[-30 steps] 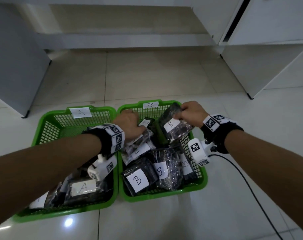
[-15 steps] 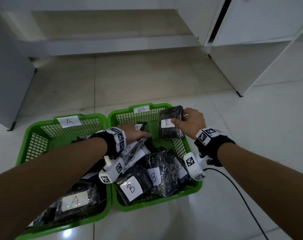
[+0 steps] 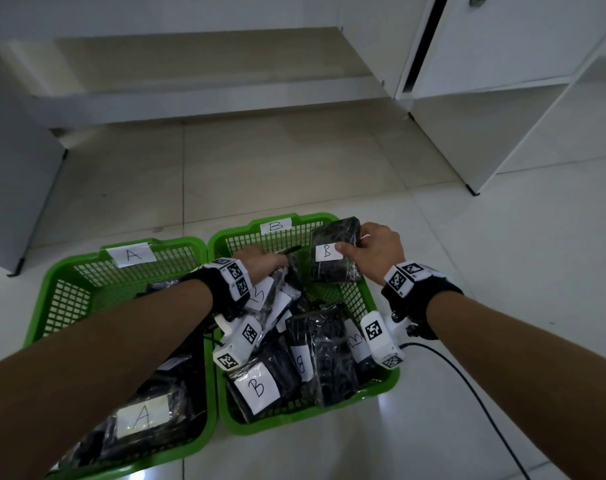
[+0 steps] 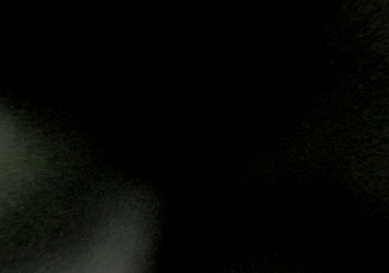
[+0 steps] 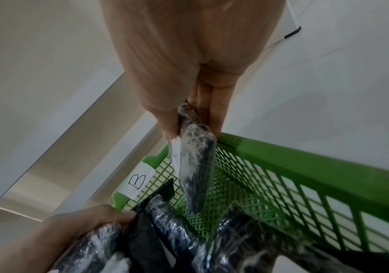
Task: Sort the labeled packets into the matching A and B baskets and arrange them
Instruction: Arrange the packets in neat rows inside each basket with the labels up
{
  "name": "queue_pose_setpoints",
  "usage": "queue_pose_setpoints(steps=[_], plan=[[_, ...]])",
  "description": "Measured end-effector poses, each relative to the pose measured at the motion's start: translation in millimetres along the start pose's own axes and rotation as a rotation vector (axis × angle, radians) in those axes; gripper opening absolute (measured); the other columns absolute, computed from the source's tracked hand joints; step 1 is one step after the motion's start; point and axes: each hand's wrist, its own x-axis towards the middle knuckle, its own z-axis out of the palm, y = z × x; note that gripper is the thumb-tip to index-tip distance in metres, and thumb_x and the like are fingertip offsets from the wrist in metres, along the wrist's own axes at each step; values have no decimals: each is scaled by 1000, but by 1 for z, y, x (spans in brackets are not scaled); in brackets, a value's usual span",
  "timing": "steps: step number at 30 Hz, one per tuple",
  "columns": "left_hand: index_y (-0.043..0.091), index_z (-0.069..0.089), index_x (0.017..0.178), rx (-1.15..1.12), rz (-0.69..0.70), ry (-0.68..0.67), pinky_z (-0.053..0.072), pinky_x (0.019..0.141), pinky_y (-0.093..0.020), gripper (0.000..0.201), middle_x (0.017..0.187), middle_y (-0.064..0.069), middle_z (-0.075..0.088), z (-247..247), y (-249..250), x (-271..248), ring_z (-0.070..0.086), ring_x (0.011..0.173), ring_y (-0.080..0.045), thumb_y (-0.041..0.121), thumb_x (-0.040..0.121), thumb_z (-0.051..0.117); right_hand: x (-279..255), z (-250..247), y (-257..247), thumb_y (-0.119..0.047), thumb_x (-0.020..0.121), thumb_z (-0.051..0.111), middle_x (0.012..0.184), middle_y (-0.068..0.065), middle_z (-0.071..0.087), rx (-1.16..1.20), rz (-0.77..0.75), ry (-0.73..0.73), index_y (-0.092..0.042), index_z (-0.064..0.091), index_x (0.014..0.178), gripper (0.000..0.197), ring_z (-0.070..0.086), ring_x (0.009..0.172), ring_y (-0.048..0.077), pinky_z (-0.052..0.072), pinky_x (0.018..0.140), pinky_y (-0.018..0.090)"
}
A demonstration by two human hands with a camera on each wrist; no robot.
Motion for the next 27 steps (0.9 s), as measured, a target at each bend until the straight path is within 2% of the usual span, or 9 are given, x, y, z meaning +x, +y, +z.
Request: queue_pose_setpoints(steps=[3, 7, 11, 14, 16, 18, 20, 23, 27], plan=[[13, 62, 111, -39, 13, 32, 43, 76, -27, 40, 115, -8, 61, 1, 3, -4, 53, 96, -23, 43, 85, 68, -1, -1, -3, -43, 82, 80, 95, 11, 75, 8, 1, -6, -9, 70, 98, 39, 70, 89, 28, 53, 72, 29], [21, 57, 124, -128, -11, 108, 41, 62, -23, 49, 118, -5, 60, 1, 3, -9, 58, 93, -20, 38, 80, 70, -4, 5, -13, -34, 86, 78, 104, 15, 70, -42, -24, -12, -6, 56, 114, 45, 67, 94, 34, 55, 75, 35], [24, 56, 122, -221, -19, 235, 39, 54, -22, 45, 100, 0, 61, -3, 4, -22, 55, 73, -11, 33, 80, 68, -6, 21, -33, -11, 91, 63, 99, 17, 64, -78, -64, -72, -5, 41, 123, 39, 66, 87, 38, 46, 65, 34], [21, 55, 125, -215, 10, 335, 37, 60, -24, 45, 88, 5, 54, -5, 0, -33, 51, 69, -11, 36, 84, 66, 1, 35, -44, -7, 90, 57, 106, 18, 61, 9, -8, -157, -2, 41, 130, 43, 62, 93, 37, 41, 70, 31], [20, 54, 128, -206, 5, 368, 41, 70, -26, 50, 97, 1, 56, -7, -4, -38, 53, 80, -20, 41, 85, 64, 9, 43, -45, -7, 91, 55, 117, 19, 62, 34, 38, -221, -1, 45, 131, 42, 62, 105, 37, 42, 75, 29], [19, 53, 128, -213, -15, 394, 45, 77, -29, 50, 104, -4, 60, -10, -9, -40, 54, 87, -25, 43, 85, 63, 14, 46, -45, -8, 91, 58, 114, 17, 63, -57, 48, -266, -1, 54, 121, 31, 64, 107, 35, 45, 75, 29], [19, 54, 127, -221, -27, 403, 46, 80, -30, 49, 107, -5, 61, -11, -12, -41, 54, 90, -26, 43, 85, 63, 14, 47, -45, -8, 90, 65, 106, 16, 65, -275, -19, -278, -1, 57, 108, 21, 66, 103, 33, 49, 74, 31], [20, 53, 125, -228, -35, 396, 49, 85, -33, 50, 103, -3, 59, -9, -14, -40, 59, 96, -29, 46, 84, 63, 9, 52, -45, -3, 83, 72, 121, 20, 60, -623, -255, -228, 3, 51, 127, 50, 64, 106, 35, 54, 79, 37], [19, 52, 123, -249, -46, 377, 43, 78, -29, 49, 97, 0, 56, -8, -15, -38, 53, 86, -25, 47, 84, 63, 17, 76, -38, -16, 83, 71, 127, 12, 51, -728, -452, -355, -10, 64, 125, 42, 53, 118, 35, 56, 89, 44]])
